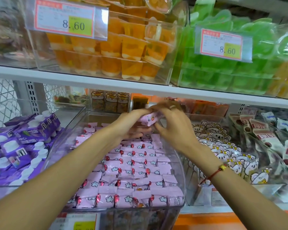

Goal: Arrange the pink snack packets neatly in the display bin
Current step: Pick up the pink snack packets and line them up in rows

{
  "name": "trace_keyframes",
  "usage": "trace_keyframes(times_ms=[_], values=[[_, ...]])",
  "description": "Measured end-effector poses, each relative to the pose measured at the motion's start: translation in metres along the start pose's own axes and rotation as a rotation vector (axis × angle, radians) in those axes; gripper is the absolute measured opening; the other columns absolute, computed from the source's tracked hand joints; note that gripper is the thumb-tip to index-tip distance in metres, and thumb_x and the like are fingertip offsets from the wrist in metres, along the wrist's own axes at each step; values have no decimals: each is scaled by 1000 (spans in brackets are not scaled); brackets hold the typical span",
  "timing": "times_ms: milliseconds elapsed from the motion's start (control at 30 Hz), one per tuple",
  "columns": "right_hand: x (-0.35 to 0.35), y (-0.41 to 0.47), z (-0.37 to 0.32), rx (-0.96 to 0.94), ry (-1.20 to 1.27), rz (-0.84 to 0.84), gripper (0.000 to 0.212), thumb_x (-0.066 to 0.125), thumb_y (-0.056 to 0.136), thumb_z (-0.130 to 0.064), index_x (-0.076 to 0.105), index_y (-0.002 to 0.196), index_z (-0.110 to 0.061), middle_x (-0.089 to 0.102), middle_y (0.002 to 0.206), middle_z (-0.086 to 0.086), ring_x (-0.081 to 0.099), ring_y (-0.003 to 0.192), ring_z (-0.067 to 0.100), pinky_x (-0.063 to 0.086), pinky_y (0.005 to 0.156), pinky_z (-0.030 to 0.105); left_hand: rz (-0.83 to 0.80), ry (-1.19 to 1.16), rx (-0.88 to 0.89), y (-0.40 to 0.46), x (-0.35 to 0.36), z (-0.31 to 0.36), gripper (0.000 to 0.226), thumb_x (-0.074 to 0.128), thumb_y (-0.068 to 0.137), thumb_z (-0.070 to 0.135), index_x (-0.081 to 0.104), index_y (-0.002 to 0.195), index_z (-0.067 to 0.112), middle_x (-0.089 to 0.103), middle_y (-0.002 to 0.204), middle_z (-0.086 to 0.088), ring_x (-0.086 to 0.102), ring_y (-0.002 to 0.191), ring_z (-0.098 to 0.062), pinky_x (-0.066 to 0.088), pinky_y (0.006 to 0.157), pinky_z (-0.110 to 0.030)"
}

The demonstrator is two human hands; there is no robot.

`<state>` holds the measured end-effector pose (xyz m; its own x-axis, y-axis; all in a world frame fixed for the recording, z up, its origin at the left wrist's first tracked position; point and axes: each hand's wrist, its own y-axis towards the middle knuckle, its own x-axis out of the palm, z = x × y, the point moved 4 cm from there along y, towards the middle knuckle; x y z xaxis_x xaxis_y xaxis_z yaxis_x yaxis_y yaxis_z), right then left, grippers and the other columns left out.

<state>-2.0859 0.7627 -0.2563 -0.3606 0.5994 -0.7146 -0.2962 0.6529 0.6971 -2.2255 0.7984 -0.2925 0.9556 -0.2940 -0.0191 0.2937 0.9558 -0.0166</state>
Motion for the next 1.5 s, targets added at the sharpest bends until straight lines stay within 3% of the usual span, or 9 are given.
trace_keyframes(times_ms=[133,300,367,667,767,967,1100,1267,1500], values=[[-3,-3,13,28,53,96,35,66,82,-15,57,116,-19,63,104,3,59,95,24,43,66,28,40,-43,51,2,3,2,43,32,99,47,67,96,22,75,90,1,71,89,-18,50,70,-28],[7,-11,20,233,424,105,29,63,90,-24,35,96,-31,64,84,-10,65,74,15,47,62,24,12,1021,296,3,3,-26,34,40,100,27,51,132,29,65,117,-6,63,88,-21,51,80,-35],[10,-10,24,278,457,118,27,62,91,-23,36,91,-29,65,85,-6,65,73,16,47,63,26,-15,1273,382,6,3,-35,39,33,102,30,46,138,26,52,138,-2,54,116,-23,44,94,-37],[26,8,39,228,373,-87,50,63,89,-13,30,127,-11,60,84,-6,66,69,10,52,60,22,-47,1275,290,13,0,-44,44,25,102,35,39,143,24,42,148,-2,40,133,-24,31,108,-41],[29,21,42,213,230,-251,42,68,83,-9,42,115,-14,64,95,11,65,77,27,55,70,41,-52,1273,287,12,0,-43,44,25,102,34,39,142,24,42,147,-2,40,132,-23,32,108,-41],[22,50,42,278,193,-504,34,81,71,-15,52,82,-28,60,84,-4,57,79,17,43,71,28,-49,1271,291,11,0,-42,43,25,102,34,40,142,24,42,147,-3,40,132,-25,32,105,-39],[18,51,41,327,342,-663,28,81,70,-17,59,84,-27,61,79,-4,57,78,17,42,68,27,-48,1270,293,9,0,-41,43,26,103,33,41,141,23,43,147,-3,40,131,-25,32,104,-38],[34,41,37,89,-157,-708,8,70,82,-29,70,89,-23,59,102,-6,55,99,18,47,86,30,-37,1279,287,8,1,-41,43,26,102,33,39,142,23,40,148,-2,37,133,-24,31,106,-38],[47,32,22,37,-321,-842,30,53,93,-29,60,117,-11,49,118,9,51,104,28,47,92,40,-32,1273,303,9,0,-41,43,27,102,34,39,142,22,39,149,-2,36,134,-23,30,106,-38]])
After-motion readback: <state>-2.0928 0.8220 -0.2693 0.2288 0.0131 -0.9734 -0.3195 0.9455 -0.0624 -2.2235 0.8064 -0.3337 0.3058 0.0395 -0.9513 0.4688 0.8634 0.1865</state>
